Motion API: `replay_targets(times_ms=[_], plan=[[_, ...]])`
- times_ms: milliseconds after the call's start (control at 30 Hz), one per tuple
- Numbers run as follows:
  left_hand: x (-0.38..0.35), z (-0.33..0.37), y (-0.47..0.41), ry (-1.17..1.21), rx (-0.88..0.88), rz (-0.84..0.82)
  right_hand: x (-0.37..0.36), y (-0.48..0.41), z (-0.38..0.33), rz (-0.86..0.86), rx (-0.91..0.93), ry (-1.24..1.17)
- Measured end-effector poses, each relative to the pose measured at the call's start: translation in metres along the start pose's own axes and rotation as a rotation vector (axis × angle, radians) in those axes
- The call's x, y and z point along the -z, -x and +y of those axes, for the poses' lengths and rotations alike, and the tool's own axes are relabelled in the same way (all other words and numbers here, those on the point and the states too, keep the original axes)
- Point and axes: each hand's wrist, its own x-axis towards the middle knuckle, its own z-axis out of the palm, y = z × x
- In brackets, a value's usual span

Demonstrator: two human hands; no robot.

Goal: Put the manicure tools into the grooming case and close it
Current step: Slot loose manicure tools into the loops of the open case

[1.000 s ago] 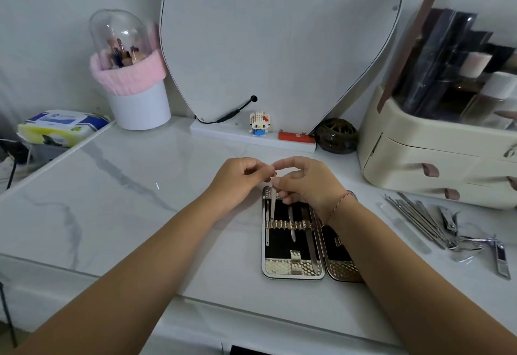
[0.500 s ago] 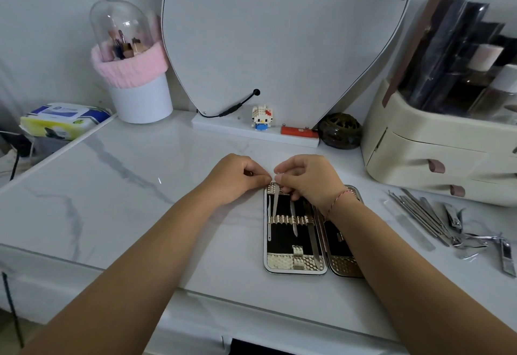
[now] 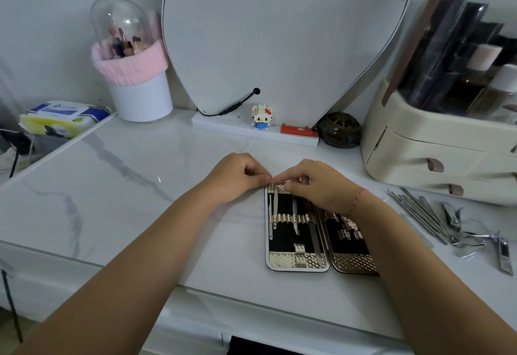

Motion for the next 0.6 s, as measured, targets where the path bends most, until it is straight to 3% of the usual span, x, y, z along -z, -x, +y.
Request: replay_targets(times_ms=[600], plan=[[-0.0001,-0.0030,-0.0013,-0.008,-0.009,-0.015,0.0022,0.0054,0.0079,-0.190,0.071,0.010]])
